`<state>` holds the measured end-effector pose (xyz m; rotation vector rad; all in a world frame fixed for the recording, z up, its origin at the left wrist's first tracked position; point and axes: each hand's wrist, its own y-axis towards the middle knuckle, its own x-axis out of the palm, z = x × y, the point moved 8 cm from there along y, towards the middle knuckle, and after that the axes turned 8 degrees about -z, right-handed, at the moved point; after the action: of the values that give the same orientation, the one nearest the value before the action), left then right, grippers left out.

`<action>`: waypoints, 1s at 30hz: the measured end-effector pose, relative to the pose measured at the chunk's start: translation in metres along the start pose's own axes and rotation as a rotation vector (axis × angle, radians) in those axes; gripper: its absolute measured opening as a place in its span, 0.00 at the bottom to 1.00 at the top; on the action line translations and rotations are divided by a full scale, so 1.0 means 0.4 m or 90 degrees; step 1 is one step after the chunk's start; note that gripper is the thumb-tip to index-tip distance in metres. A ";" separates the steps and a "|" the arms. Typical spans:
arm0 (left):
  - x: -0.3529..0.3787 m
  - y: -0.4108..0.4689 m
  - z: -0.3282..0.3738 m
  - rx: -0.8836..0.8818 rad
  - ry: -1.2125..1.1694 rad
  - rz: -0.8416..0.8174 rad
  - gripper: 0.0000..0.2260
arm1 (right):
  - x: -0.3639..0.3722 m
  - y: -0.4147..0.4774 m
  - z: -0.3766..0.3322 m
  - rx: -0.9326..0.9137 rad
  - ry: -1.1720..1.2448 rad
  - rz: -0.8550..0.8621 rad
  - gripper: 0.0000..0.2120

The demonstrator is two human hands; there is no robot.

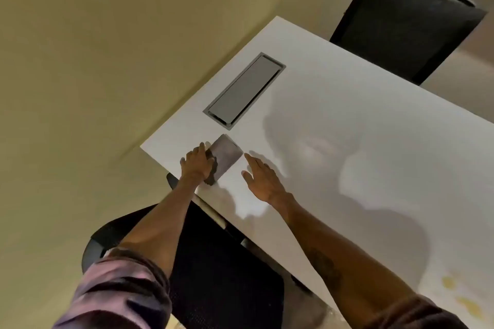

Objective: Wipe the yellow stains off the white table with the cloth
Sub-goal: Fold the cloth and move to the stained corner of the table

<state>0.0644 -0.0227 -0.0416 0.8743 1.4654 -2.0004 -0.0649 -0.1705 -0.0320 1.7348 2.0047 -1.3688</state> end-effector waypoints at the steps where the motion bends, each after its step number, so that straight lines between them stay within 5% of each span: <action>1: 0.003 0.010 -0.004 -0.012 -0.015 -0.012 0.27 | 0.002 -0.001 0.005 0.003 0.006 -0.005 0.26; 16: 0.025 0.092 -0.031 -0.051 -0.140 -0.084 0.24 | 0.044 -0.003 0.105 0.059 0.087 -0.024 0.26; 21: 0.009 0.074 -0.001 -0.001 -0.187 -0.099 0.28 | 0.035 -0.015 0.111 0.077 0.124 -0.006 0.25; 26: 0.001 0.033 0.055 0.059 -0.178 -0.111 0.16 | 0.017 -0.025 0.108 0.123 0.209 0.031 0.23; 30: -0.006 -0.017 0.158 0.119 -0.119 -0.073 0.19 | -0.004 -0.064 0.120 0.138 0.288 0.077 0.20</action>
<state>0.0482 -0.0812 -0.0222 0.6681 1.2653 -2.2660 -0.1065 -0.2031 -0.0452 2.4025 1.9640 -1.2833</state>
